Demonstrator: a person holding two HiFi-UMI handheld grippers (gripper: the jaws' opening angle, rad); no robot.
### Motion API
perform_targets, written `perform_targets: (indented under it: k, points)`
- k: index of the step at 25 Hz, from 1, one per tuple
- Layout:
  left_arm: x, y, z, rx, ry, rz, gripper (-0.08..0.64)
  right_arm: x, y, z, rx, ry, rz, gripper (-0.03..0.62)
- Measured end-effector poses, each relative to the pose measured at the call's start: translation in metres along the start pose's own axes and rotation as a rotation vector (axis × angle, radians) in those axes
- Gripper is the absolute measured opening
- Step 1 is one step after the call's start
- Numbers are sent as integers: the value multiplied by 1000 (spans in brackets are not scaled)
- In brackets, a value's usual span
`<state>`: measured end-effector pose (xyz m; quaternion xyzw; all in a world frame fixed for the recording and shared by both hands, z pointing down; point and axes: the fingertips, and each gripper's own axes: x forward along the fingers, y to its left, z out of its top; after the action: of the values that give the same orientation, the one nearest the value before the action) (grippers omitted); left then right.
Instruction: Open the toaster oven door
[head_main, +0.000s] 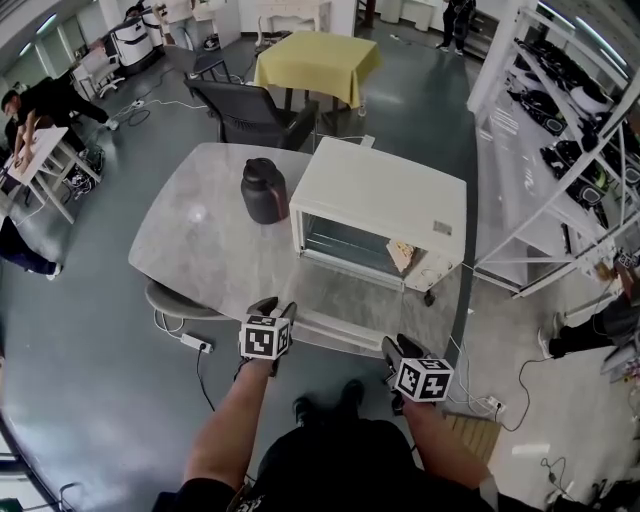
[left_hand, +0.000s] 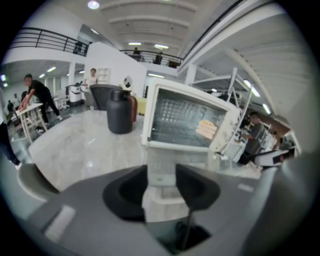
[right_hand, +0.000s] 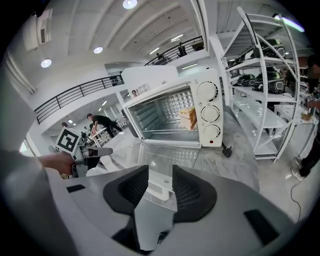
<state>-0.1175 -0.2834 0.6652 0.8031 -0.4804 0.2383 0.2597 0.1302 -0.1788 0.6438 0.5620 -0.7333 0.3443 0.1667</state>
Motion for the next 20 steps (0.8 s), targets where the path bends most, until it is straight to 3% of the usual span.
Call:
perform_targets:
  k: [20]
  points:
    - [20, 10, -53, -93, 98, 43, 178, 36, -19, -52, 55, 141, 4, 143]
